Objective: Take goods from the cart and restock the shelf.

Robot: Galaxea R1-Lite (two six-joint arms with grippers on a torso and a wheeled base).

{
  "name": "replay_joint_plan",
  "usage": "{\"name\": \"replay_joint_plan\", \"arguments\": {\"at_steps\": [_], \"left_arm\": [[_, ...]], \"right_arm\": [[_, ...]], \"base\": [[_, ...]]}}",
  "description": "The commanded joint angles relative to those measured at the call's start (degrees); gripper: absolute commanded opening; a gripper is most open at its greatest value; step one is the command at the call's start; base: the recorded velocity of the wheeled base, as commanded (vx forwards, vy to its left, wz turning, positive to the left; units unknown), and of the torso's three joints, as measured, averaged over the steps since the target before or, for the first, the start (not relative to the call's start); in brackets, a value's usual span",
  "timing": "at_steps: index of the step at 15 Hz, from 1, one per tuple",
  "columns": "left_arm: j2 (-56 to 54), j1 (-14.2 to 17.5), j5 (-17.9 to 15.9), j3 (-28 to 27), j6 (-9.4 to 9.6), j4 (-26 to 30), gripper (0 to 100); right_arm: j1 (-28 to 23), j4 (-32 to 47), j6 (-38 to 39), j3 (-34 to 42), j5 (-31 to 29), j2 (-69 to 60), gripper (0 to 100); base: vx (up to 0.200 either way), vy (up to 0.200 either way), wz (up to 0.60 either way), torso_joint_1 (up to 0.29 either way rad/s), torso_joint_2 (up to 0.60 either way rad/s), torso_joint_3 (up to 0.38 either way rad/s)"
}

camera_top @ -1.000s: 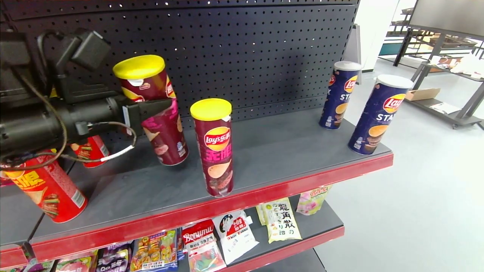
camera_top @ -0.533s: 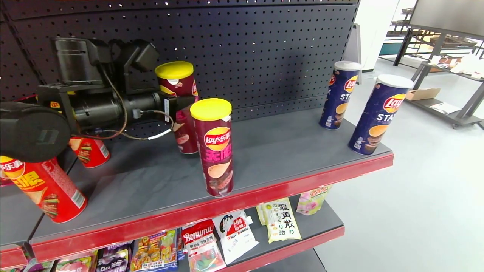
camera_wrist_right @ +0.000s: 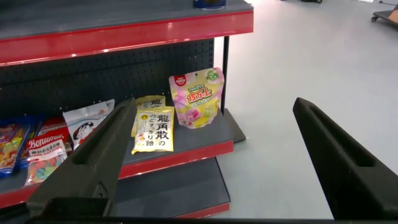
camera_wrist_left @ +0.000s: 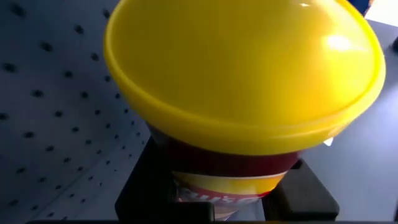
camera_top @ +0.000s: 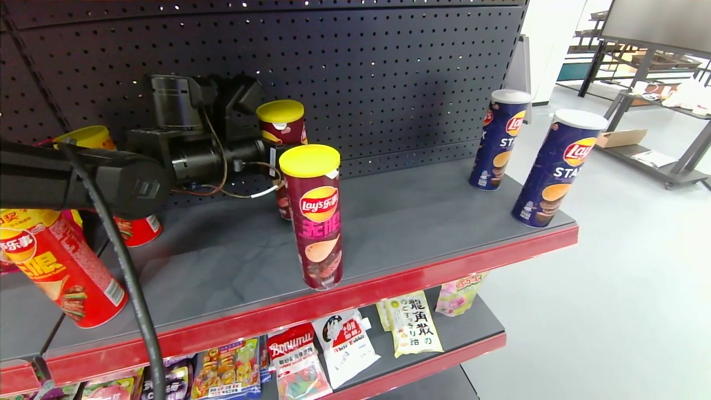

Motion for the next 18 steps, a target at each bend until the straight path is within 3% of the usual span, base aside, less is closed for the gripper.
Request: {"name": "replay_joint_plan", "arguments": {"at_steps": [1,18], "left_arm": [[1.93,0.00,0.01,-0.27,-0.11,-0.47,0],[3.87,-1.23,0.01,-1.68,-0.55,-0.82,0]], "right_arm": [[0.02,-0.01,0.00,0.01,0.02,0.07,100],[0.02,-0.01,0.00,0.01,0.02,0.07,100]], "base": [[0.000,0.000,0.00,0.000,0.00,0.000],[0.000,0.000,0.00,0.000,0.00,0.000]]}}
